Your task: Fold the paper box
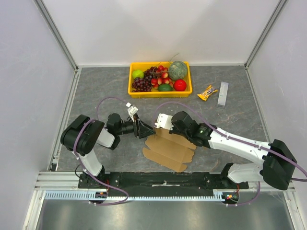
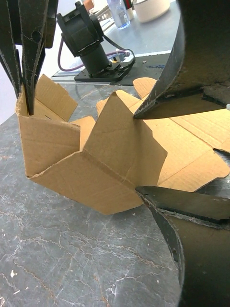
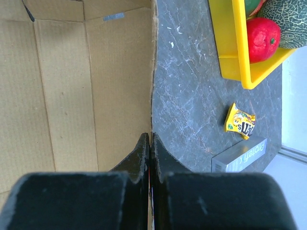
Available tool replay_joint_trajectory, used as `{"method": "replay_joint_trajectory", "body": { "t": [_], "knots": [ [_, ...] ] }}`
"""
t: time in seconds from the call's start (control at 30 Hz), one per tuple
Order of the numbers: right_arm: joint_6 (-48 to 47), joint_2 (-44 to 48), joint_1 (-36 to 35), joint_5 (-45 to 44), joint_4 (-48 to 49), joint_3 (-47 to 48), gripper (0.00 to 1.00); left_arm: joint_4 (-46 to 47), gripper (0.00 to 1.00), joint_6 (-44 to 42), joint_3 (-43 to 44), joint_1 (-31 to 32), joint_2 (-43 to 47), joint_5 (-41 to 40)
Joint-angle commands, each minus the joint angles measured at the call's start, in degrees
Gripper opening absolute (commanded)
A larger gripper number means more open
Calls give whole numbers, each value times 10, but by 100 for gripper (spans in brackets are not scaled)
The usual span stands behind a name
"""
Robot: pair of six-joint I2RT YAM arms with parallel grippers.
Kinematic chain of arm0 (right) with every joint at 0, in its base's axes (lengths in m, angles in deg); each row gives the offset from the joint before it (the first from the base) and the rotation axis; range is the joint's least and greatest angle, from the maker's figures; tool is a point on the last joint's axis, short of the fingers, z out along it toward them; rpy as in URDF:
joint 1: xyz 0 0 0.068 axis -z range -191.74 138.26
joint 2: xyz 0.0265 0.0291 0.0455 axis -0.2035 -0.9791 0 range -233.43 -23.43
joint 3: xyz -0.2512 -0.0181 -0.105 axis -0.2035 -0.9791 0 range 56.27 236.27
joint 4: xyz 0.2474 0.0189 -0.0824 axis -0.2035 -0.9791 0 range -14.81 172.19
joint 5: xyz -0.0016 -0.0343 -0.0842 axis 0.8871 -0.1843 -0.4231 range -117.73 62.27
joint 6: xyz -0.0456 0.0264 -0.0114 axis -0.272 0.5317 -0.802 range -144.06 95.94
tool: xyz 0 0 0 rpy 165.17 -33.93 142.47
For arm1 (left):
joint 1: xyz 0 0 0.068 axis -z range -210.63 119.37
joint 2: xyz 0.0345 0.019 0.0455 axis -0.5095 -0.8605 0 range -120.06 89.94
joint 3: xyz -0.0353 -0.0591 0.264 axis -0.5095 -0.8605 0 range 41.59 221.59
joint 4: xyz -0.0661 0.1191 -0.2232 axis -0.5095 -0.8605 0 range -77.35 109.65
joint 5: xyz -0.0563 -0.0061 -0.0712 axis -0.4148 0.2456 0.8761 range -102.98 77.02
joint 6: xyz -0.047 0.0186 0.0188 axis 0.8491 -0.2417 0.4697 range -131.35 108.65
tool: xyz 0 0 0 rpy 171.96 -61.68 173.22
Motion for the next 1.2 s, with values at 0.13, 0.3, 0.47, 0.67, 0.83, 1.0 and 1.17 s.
{"method": "replay_joint_trajectory", "body": {
  "t": [0.13,0.3,0.47,0.67,0.83,1.0,1.17],
  "knots": [
    [-26,-10,-21,-40,41,-25,3,72,64,-43,-18,2,2,-28],
    [-35,-32,-44,-69,52,-29,3,97,64,-44,-23,2,-13,-28],
    [-40,-41,-76,-118,60,-38,3,101,64,-48,-23,4,-19,-26],
    [-29,-21,-95,-142,80,-60,3,102,64,-54,-19,9,-31,-25],
    [-27,-12,-109,-168,95,-74,3,105,63,-62,-28,20,-29,-34],
    [-31,2,-126,-186,125,-97,3,125,63,-56,-37,23,-28,-34],
    [-37,28,-145,-200,143,-109,4,151,63,-47,-52,24,-28,-32]
  ]
}}
